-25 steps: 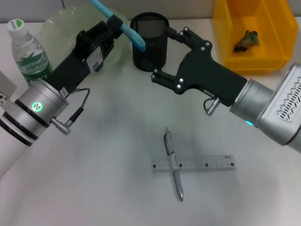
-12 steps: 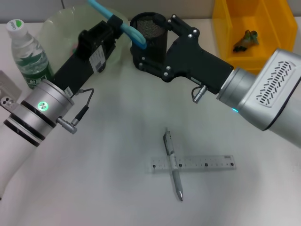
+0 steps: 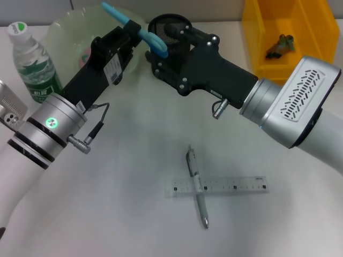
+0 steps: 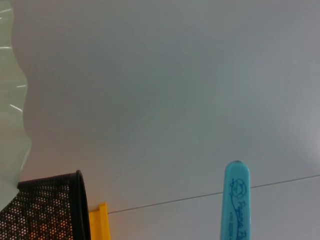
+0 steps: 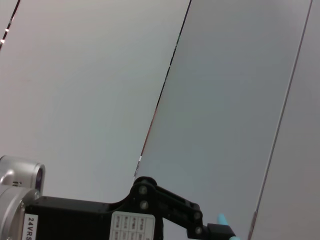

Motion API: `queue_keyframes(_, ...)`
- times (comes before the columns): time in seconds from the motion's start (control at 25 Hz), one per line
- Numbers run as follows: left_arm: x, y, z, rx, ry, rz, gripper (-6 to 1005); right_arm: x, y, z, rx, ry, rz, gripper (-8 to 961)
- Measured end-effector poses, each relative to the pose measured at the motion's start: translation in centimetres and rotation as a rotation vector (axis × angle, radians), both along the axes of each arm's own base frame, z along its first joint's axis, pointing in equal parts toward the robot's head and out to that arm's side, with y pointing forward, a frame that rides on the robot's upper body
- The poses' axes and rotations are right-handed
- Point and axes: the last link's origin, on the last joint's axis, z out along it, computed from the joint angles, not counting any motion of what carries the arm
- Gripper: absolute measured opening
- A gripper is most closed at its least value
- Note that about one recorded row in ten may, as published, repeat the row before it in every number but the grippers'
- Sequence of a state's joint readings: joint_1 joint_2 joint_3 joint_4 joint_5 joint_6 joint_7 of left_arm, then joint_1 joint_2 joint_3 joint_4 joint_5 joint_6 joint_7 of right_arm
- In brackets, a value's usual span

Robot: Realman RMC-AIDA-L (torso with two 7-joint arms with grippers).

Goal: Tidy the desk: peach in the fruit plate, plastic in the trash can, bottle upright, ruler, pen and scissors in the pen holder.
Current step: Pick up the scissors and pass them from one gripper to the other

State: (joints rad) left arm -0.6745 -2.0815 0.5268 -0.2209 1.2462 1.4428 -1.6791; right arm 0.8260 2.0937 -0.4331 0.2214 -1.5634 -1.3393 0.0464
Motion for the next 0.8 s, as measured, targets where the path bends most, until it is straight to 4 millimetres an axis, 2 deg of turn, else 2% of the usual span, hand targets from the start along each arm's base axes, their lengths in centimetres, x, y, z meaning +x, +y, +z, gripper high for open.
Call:
queue_keyframes(0.12, 0.0, -0.05, -0.03, -0.002, 0.001, -0.002, 337, 0.11, -0.01, -0.04, 0.007, -0.01, 0.001, 703)
queue_keyframes(0.32, 0.05, -0.11, -0.01, -0.001, 0.0, -0.007, 340, 0.2, -0.06, -0.18, 0.009, -0.021, 0.0, 476)
queue_keyframes(0.56, 0.16, -0.23, -0.08, -0.006, 0.002, -0.019, 345, 0.23, -0.05, -0.23, 0.008, -0.022, -0.003, 291)
queue_keyframes(0.8, 0.36, -0.38, -0.19, -0.011, -0.004, -0.027, 349, 0.31, 0.0, -0.29, 0.007, -0.029, -0.009, 293)
